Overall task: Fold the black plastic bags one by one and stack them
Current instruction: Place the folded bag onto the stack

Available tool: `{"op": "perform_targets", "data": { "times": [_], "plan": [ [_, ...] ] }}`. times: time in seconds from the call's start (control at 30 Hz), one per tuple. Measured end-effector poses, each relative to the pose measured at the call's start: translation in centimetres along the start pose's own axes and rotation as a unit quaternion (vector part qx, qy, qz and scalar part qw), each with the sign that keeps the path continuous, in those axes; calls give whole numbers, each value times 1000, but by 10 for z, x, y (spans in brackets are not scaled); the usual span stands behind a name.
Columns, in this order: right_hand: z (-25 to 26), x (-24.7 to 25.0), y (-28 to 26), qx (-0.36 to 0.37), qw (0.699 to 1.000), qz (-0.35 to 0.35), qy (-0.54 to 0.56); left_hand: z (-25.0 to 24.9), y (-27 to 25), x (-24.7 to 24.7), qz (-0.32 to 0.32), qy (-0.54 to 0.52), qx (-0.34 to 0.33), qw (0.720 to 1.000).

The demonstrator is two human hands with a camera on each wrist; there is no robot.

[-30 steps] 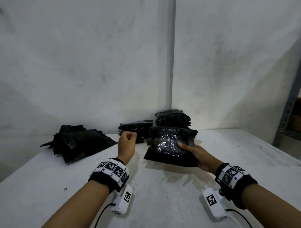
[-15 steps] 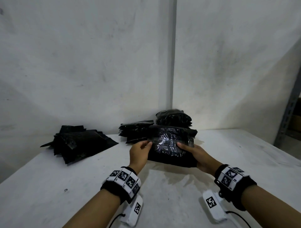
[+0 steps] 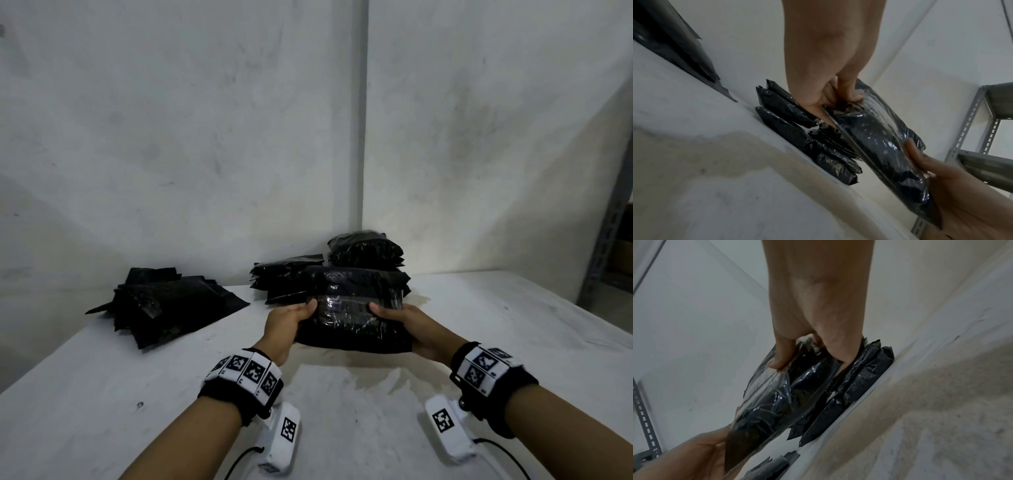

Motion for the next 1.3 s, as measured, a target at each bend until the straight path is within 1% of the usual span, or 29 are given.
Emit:
{"op": "perform_targets", "data": {
  "times": [0.07, 0.17, 0.23, 0.3, 0.37, 0.43, 0.57, 0.67, 0.73, 0.83, 0.9, 0.93, 1.0, 1.07, 1.1, 1.13, 1.2, 1.23, 1.3],
  "plan": [
    [-1, -2, 2, -1, 1000, -4, -8, -1, -3, 2, 10, -7, 20, 1000],
    [-1, -3, 3, -4, 1000, 2, -20, -6, -8, 3, 50, 8, 47, 998],
    [-1, -8, 1, -10, 999, 21, -39, -10, -11, 5, 76, 47, 54, 995],
    [-1, -16, 0, -21, 998, 44, -51, -11, -13, 6, 96, 31, 63, 993],
    [0, -24, -1, -32, 996, 61, -60, -12, -15, 8, 92, -27, 72, 993],
    [0, -29, 1, -46, 996, 69, -38, -13, -18, 12, 90, -69, 82, 990],
    [1, -36, 5, -68, 997, 33, 6, -15, -23, 20, 95, -79, 80, 989],
    [0, -44, 9, -63, 998, 21, -5, -18, -23, 24, 89, -78, 74, 990],
    [1, -48, 11, -63, 998, 20, -5, -21, -22, 28, 72, -98, 69, 990],
    [2, -55, 15, -56, 998, 29, 11, -18, -16, 40, 17, -106, 63, 992],
    [1, -61, 17, -55, 998, 27, 8, -17, -14, 47, 8, -116, 75, 990],
    [1, -63, 19, -57, 998, 18, -1, -17, -14, 51, 21, -119, 81, 989],
    [-1, -66, 23, -66, 998, 3, -8, -20, -18, 55, 73, -111, 102, 986],
    [-3, -70, 28, -72, 997, 4, -3, -21, -23, 60, 130, -76, 117, 982],
    [-4, -72, 30, -73, 997, 9, -1, -20, -24, 63, 143, -62, 120, 980],
    [-3, -76, 30, -71, 997, 15, -2, -20, -23, 66, 147, -55, 122, 980],
    [-5, -82, 33, -52, 998, 11, -26, -19, -21, 73, 128, -47, 128, 982],
    [-5, -85, 36, -31, 998, -3, -58, -18, -19, 77, 112, -43, 128, 984],
    [-6, -90, 42, 38, 988, -42, -146, -18, -11, 85, 78, -54, 121, 988]
  ]
}}
Point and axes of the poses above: each hand's wrist, its own y-axis towards the middle knuckle, its own x-axis out of the back of the hand, z = x × y, the point moved 3 cm from there along y, towards the middle knuckle, and after that the axes turned 7 degrees about -z, right-handed, at the moved point
